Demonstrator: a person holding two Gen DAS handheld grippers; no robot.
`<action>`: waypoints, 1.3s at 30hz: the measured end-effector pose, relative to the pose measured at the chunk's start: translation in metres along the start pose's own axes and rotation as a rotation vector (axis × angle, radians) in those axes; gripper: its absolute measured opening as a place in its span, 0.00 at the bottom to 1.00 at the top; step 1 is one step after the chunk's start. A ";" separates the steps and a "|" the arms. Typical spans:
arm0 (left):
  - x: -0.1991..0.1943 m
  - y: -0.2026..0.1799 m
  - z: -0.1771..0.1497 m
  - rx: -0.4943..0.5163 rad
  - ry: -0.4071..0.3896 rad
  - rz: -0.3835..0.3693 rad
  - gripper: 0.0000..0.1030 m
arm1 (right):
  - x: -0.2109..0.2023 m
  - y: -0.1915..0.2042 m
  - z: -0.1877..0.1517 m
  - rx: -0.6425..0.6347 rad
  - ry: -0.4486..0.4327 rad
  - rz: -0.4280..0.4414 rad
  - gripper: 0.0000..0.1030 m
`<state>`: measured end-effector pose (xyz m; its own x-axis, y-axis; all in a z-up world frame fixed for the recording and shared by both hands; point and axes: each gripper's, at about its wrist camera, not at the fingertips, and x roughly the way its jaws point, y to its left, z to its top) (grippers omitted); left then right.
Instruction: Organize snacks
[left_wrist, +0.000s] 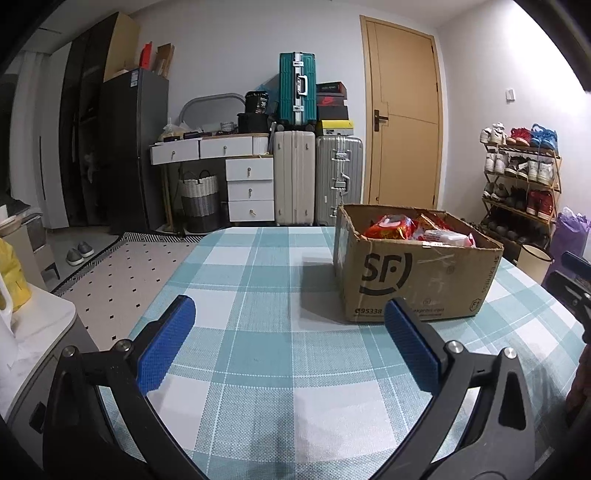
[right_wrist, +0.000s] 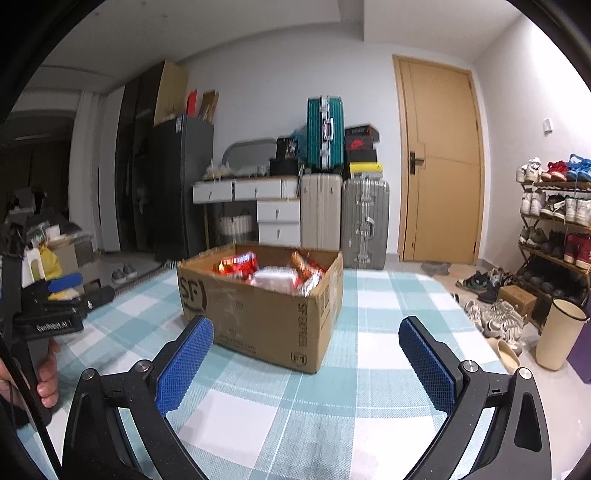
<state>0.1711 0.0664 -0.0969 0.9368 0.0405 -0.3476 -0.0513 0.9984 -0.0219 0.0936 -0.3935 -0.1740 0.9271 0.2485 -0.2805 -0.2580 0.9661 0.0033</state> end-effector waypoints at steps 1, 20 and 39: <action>0.000 0.001 -0.001 -0.008 -0.010 0.003 0.99 | -0.002 -0.001 0.000 0.003 -0.009 0.002 0.99; -0.010 -0.001 -0.002 0.002 -0.057 0.015 0.99 | -0.003 -0.003 -0.001 0.002 -0.012 0.002 0.99; -0.011 0.000 -0.003 0.000 -0.057 0.017 0.99 | -0.003 -0.002 -0.001 0.003 -0.011 0.001 0.99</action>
<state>0.1599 0.0662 -0.0956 0.9541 0.0595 -0.2936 -0.0673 0.9976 -0.0164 0.0910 -0.3964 -0.1739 0.9297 0.2507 -0.2699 -0.2587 0.9659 0.0062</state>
